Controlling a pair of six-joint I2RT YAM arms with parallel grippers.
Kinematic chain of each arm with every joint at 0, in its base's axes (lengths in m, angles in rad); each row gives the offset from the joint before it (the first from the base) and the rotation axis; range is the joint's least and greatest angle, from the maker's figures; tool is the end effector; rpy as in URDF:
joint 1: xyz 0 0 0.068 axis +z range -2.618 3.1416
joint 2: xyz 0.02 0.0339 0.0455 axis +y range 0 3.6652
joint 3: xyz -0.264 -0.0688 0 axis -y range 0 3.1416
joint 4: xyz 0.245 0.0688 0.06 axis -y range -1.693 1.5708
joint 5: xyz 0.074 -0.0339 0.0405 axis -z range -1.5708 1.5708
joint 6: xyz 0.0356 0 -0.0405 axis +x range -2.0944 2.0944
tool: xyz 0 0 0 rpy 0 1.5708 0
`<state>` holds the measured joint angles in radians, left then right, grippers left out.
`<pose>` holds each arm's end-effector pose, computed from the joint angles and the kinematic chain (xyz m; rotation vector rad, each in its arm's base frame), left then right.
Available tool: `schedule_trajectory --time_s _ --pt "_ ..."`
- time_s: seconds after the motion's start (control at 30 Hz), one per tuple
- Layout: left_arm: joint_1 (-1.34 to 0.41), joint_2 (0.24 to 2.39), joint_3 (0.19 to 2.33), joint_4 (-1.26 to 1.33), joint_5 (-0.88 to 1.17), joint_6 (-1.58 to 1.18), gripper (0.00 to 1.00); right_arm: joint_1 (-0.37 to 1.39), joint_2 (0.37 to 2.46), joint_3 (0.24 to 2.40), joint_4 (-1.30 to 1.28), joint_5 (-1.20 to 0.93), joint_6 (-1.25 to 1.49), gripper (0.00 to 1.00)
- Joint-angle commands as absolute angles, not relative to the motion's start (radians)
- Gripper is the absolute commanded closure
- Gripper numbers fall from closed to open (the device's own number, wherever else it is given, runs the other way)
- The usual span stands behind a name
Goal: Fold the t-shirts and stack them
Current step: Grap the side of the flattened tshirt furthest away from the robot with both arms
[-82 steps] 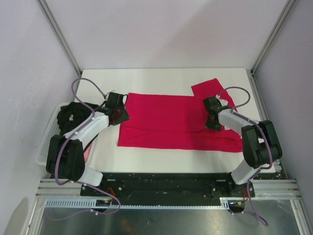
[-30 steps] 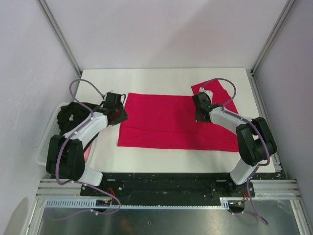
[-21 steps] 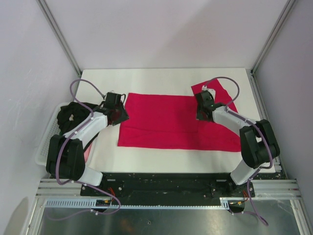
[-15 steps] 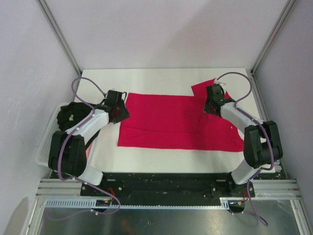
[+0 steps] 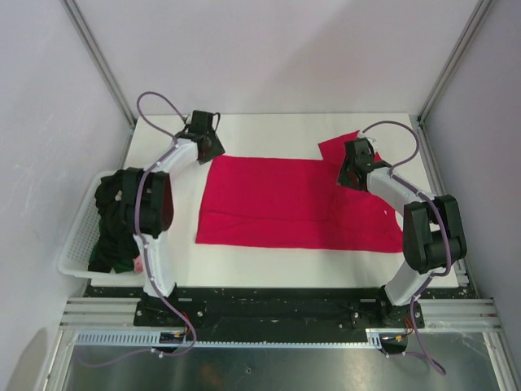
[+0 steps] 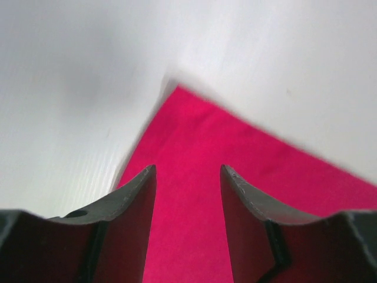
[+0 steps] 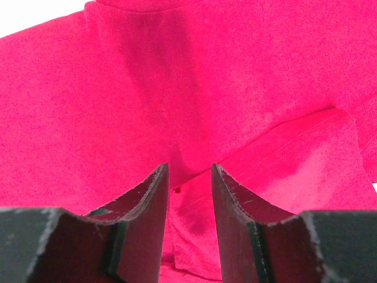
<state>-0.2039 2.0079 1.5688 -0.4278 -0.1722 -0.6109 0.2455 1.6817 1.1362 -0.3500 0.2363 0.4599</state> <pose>0.4415 -0.0851 0.2197 -0.5655 2.3600 -0.1607 0.3490 0.0788 0.2153 0.3607 2.4056 0.0240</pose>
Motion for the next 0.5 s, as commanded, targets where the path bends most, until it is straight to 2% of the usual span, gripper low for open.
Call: schedule_trajectory --time_s 0.0,0.23,0.47 --pt "-0.179 2.16 1.759 -0.424 -0.214 -0.565 0.48 0.23 1.676 1.175 -0.304 0.218 0.464 0.6" --pt "-0.141 2.344 1.953 -0.428 -0.188 -0.571 0.5 0.201 1.68 1.175 -0.265 0.175 0.448 0.61" --pt "-0.139 2.39 1.971 -0.428 -0.137 -0.582 0.53 0.158 1.698 1.182 -0.219 0.132 0.453 0.61"
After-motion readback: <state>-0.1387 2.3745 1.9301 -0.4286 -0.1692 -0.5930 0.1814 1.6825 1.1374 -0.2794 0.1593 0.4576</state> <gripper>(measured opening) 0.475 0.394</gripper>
